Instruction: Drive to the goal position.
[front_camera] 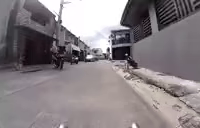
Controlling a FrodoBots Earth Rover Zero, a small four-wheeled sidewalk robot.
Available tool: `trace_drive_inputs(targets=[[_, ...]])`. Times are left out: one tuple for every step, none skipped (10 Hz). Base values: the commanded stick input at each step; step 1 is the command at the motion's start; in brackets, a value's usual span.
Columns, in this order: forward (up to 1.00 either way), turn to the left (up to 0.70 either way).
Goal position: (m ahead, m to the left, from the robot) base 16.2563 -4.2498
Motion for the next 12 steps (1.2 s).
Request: trace_drive_inputs(targets=[[1.0, 0.02], [1.0, 0.02], [1.0, 0.02], [1.0, 0.02], [1.0, 0.02], [1.0, 0.02], [1.0, 0.02], [1.0, 0.02], [1.0, 0.02], [1.0, 0.02], [1.0, 0.02], [1.0, 0.02]])
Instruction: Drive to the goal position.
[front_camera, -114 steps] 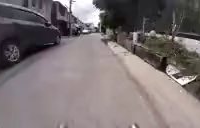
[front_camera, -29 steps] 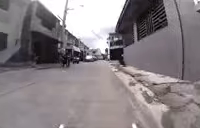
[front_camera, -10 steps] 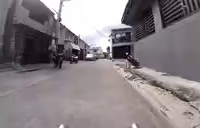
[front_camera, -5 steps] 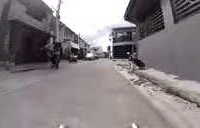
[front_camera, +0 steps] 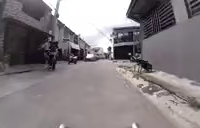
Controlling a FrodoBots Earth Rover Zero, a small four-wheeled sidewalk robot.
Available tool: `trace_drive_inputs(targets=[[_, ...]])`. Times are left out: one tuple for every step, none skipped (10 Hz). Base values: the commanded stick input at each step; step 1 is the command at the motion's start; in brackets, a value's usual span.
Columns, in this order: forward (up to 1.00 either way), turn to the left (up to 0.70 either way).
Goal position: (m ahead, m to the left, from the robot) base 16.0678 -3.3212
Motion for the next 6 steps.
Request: trace_drive_inputs(targets=[[1.0, 0.02], [1.0, 0.02], [1.0, 0.02], [1.0, 0.02], [1.0, 0.02], [1.0, 0.02]])
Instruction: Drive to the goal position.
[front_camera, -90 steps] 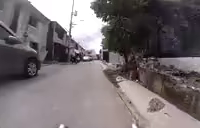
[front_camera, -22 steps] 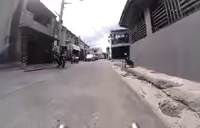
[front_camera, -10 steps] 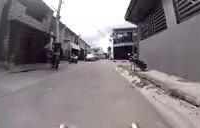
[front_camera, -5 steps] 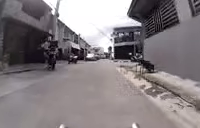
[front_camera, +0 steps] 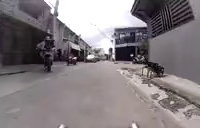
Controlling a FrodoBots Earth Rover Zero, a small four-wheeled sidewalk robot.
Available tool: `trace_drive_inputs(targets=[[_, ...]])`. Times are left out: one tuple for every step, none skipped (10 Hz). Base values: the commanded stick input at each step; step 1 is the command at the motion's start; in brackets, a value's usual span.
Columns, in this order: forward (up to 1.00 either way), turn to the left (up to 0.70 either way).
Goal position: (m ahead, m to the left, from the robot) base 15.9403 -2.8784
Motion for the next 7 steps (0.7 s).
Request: trace_drive_inputs(targets=[[1.0, 0.02], [1.0, 0.02], [1.0, 0.02], [1.0, 0.02], [1.0, 0.02], [1.0, 0.02], [1.0, 0.02]])
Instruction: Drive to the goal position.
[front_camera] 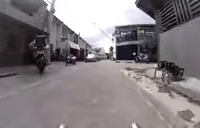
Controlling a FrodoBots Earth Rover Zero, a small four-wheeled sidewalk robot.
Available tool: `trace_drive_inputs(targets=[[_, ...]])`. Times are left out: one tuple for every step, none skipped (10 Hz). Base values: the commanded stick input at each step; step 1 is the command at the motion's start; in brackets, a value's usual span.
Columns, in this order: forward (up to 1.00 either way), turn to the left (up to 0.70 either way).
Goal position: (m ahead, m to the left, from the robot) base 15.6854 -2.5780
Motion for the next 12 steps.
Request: trace_drive_inputs(targets=[[1.0, 0.02], [1.0, 0.02], [1.0, 0.02], [1.0, 0.02], [1.0, 0.02], [1.0, 0.02], [1.0, 0.02], [1.0, 0.02], [1.0, 0.02], [1.0, 0.02], [1.0, 0.02], [1.0, 0.02]])
